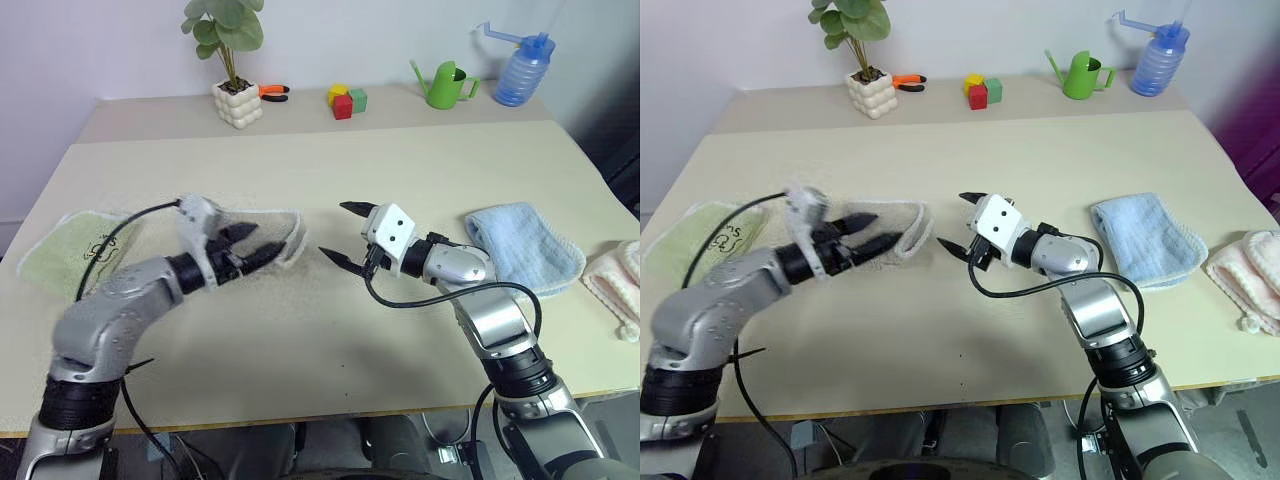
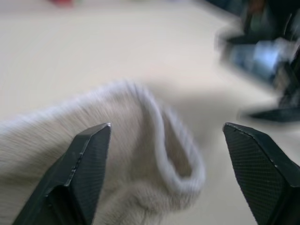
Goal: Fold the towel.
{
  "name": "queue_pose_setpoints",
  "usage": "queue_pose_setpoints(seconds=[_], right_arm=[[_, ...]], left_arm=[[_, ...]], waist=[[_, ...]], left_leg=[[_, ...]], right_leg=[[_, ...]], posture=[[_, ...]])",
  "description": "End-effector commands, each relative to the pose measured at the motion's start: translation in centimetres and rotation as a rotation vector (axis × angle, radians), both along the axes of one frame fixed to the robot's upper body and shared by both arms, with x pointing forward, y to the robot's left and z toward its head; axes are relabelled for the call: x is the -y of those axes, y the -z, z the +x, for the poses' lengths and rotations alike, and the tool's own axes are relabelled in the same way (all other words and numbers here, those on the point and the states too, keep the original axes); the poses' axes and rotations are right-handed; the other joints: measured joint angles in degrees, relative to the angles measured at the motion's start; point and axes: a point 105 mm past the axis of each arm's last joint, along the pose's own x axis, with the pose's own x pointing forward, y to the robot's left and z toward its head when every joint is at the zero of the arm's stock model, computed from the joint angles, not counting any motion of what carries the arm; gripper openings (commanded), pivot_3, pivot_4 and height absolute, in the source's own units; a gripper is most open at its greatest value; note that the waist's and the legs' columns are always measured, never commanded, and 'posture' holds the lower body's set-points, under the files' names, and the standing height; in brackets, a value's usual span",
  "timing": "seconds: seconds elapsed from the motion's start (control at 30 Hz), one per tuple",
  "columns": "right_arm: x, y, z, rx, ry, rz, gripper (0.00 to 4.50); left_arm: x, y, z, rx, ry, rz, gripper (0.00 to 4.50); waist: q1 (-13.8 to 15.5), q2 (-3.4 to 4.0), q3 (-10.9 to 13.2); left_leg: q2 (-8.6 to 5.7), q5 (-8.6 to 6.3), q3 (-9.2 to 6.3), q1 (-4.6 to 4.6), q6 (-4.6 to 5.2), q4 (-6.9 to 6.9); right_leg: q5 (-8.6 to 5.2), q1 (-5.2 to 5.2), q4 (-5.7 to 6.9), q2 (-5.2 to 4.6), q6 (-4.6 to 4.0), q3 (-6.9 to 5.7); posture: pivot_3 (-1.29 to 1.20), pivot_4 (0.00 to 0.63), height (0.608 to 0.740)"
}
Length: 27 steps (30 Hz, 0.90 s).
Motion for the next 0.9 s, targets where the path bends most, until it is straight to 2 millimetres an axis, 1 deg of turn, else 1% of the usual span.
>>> queue_pose_setpoints(seconds=[0.03,0.07,0.1,0.13,0.17,0.2,0.23,0.3,0.37,0.43,0.5,0.57,0.6,0.67,0.73,0.8,0.83,0.9], right_arm=[[-1.2,-2.2,-0.2,-0.002,-0.031,0.095,2.48],[-1.8,-2.3,-0.1,-0.021,-0.042,0.110,1.94],[-2.5,-2.3,0.0,-0.035,-0.054,0.116,1.52],[-3.1,-2.4,0.1,-0.044,-0.063,0.118,1.02],[-3.9,-2.2,0.3,-0.057,-0.071,0.116,0.41],[-4.7,-2.1,0.7,-0.068,-0.076,0.114,0.07],[-5.4,-2.0,1.0,-0.080,-0.081,0.112,0.07],[-6.2,-1.8,1.3,-0.093,-0.087,0.109,0.07],[-7.3,-1.1,1.4,-0.142,-0.108,0.098,0.07],[-8.0,-0.2,1.4,-0.163,-0.123,0.067,0.07],[-8.7,2.1,2.1,-0.214,-0.094,0.006,0.07],[-8.4,5.0,2.5,-0.271,-0.047,-0.070,0.07],[-8.1,5.9,2.7,-0.293,-0.023,-0.087,0.07],[-7.6,6.8,2.9,-0.309,0.008,-0.099,0.07],[-7.1,6.5,3.0,-0.273,0.023,-0.091,0.07],[-6.8,5.5,3.0,-0.240,0.029,-0.048,0.07],[-6.6,4.4,3.2,-0.212,0.036,-0.005,0.07],[-5.8,2.5,3.0,-0.176,0.034,0.060,0.07]], left_arm=[[-2.7,-2.1,0.4,0.072,-0.131,-0.049,2.59],[-3.3,-2.0,0.8,0.075,-0.178,-0.023,2.08],[-3.6,-1.7,1.2,0.072,-0.217,0.013,1.57],[-3.7,-1.4,1.5,0.071,-0.239,0.046,1.14],[-3.4,-0.8,2.0,0.068,-0.256,0.098,1.07],[-3.2,0.0,2.5,0.061,-0.269,0.144,1.07],[-3.0,0.5,2.8,0.058,-0.277,0.175,1.07],[-2.9,1.6,3.3,0.040,-0.285,0.219,1.07],[-3.0,3.0,3.9,0.023,-0.295,0.267,1.07],[-3.1,3.8,4.3,0.012,-0.301,0.295,1.07],[-2.7,5.5,4.5,-0.007,-0.272,0.368,1.07],[-2.4,6.8,4.5,-0.022,-0.255,0.404,1.07],[-2.4,7.2,4.6,-0.030,-0.257,0.404,1.07],[-2.4,7.6,4.6,-0.037,-0.262,0.403,1.07],[-2.4,7.7,4.4,-0.040,-0.267,0.380,1.07],[-2.6,7.4,4.1,-0.044,-0.277,0.336,1.07],[-2.8,6.8,3.9,-0.034,-0.288,0.292,1.07],[-3.9,4.9,3.6,-0.016,-0.332,0.161,1.07]], waist=[[0.1,0.00,0.0],[0.1,0.00,0.0],[0.1,0.00,0.0],[0.0,0.00,0.0],[0.1,0.00,0.0],[0.1,-0.01,0.0],[0.1,-0.02,0.0],[0.1,-0.03,0.0],[0.1,-0.03,0.0],[0.0,-0.03,0.0],[-0.2,-0.03,0.0],[-0.6,-0.02,0.0],[-0.7,-0.02,0.0],[-0.9,-0.01,0.0],[-0.9,0.00,-0.1],[-0.9,0.00,-0.1],[-0.9,0.00,-0.1],[-1.0,0.00,-0.1]], left_leg=[[0.00,0.00,0.00,0.00,0.00,0.00],[-0.01,0.00,0.00,0.00,0.00,0.01],[-0.01,0.00,0.00,0.00,0.00,0.02],[-0.01,0.01,0.00,0.01,-0.02,0.02],[-0.01,0.02,0.00,0.01,-0.03,0.01],[-0.01,0.03,0.00,0.01,-0.05,0.01],[-0.02,0.03,0.00,0.02,-0.06,0.02],[-0.04,0.04,0.00,0.02,-0.07,0.02],[-0.04,0.04,0.00,-0.01,-0.07,0.01],[-0.05,0.04,0.00,-0.02,-0.07,0.01],[-0.05,0.05,0.00,-0.04,-0.08,0.01],[-0.05,0.06,0.00,-0.03,-0.11,-0.01],[-0.05,0.07,-0.01,-0.03,-0.12,-0.01],[-0.05,0.07,-0.01,-0.05,-0.12,-0.01],[-0.06,0.07,0.00,-0.02,-0.12,-0.01],[-0.06,0.07,-0.01,-0.01,-0.12,0.00],[-0.06,0.07,-0.01,-0.01,-0.11,0.00],[-0.06,0.07,-0.01,-0.04,-0.11,0.01]], right_leg=[[0.00,0.01,0.00,0.00,0.00,0.00],[0.00,0.01,0.00,0.00,0.00,0.00],[0.00,0.02,0.00,0.00,0.00,0.00],[0.00,0.02,0.01,0.00,0.00,0.00],[0.01,0.02,0.02,0.01,0.00,0.00],[0.01,0.01,0.02,0.01,0.00,0.00],[0.01,0.02,0.03,0.01,0.00,0.00],[0.01,0.03,0.02,0.00,-0.01,-0.01],[0.01,-0.01,0.01,0.00,-0.01,0.00],[0.01,-0.02,0.00,0.00,-0.01,0.00],[0.01,-0.07,0.02,0.00,-0.01,0.00],[0.01,-0.07,0.05,0.01,-0.01,0.00],[0.01,-0.07,0.06,0.00,-0.01,0.00],[0.01,-0.09,0.06,0.00,-0.01,0.00],[0.01,-0.08,0.08,0.00,-0.01,0.03],[0.01,-0.07,0.09,0.00,-0.01,0.02],[0.01,-0.06,0.09,-0.01,0.00,0.03],[0.01,-0.08,0.09,-0.01,0.00,0.03]], posture=[[0.00,0.150,0.731],[0.00,0.150,0.731],[0.00,0.150,0.731],[0.00,0.150,0.731],[0.00,0.150,0.731],[0.00,0.150,0.731],[0.00,0.150,0.731],[0.00,0.150,0.731],[0.00,0.150,0.731],[0.00,0.150,0.731],[0.00,0.150,0.731],[0.00,0.150,0.731],[0.00,0.150,0.731],[0.00,0.150,0.731],[0.00,0.150,0.731],[0.00,0.150,0.731],[0.00,0.150,0.731],[0.00,0.150,0.731]])
